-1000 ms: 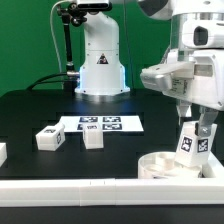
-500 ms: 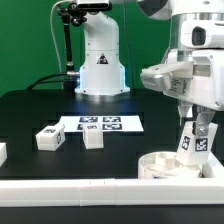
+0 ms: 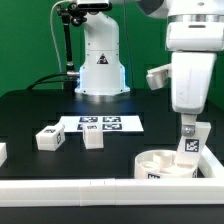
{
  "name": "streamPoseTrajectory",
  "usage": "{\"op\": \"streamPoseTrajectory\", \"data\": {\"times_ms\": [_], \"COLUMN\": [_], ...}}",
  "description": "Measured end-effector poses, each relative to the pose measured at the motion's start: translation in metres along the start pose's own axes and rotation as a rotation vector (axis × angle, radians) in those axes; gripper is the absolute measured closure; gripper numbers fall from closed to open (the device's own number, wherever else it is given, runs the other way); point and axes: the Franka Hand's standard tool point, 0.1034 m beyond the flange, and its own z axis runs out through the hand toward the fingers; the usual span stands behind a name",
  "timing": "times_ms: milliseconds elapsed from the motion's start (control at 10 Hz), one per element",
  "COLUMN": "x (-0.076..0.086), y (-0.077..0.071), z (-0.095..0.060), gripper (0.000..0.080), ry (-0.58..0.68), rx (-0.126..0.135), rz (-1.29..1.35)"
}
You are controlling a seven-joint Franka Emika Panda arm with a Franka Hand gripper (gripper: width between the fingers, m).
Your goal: Assemble stool
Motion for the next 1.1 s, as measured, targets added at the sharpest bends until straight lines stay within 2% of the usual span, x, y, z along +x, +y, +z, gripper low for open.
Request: {"op": "streamPoseTrajectory", "data": {"times_ms": [100,200,700,900,1100], "x": [0.0002,0.0016,0.0027,0.0011,0.0061], "y": [0.0003,0.0011,0.0002,0.0016,-0.0006], "z": [0.0001,0.0,0.0001,0.0007,0.0006], "gripper": [0.0459,0.0459,0.0459,0.0459,0.0459], "ry": [0.01,0.02,0.026,0.052,0.065], "rx": [0.002,-0.007,0.003,0.024,0.031], "rz": [0.102,0.178,0.487,0.693,0.94]}}
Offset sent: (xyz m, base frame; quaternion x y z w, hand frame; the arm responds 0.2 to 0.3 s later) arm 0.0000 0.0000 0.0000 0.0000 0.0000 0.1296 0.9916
